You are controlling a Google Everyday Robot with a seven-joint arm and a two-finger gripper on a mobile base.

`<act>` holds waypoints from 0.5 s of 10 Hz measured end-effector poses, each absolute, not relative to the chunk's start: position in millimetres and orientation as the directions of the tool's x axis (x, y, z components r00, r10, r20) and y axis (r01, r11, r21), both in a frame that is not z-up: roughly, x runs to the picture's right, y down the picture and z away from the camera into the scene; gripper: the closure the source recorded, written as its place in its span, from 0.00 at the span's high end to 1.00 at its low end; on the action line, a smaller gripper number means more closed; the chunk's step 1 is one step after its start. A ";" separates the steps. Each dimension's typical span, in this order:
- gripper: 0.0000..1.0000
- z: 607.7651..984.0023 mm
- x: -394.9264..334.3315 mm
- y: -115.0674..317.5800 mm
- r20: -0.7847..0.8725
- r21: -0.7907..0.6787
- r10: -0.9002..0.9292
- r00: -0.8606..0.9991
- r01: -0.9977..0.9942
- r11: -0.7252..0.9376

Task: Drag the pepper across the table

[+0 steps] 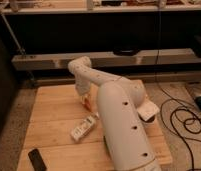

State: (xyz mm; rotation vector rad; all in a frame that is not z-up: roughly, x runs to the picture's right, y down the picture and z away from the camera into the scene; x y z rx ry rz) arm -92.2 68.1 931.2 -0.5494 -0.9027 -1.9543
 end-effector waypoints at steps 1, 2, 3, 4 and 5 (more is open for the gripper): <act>0.00 929.8 -96.0 70.1 0.670 0.385 -0.532 -0.517 0.856 -0.346; 0.00 928.6 -99.3 71.8 0.668 0.392 -0.527 -0.525 0.851 -0.350; 0.00 926.5 -104.8 74.8 0.664 0.404 -0.519 -0.539 0.842 -0.358; 0.00 925.1 -109.3 77.1 0.661 0.412 -0.512 -0.549 0.835 -0.364; 0.00 924.2 -113.1 80.2 0.659 0.419 -0.504 -0.558 0.829 -0.370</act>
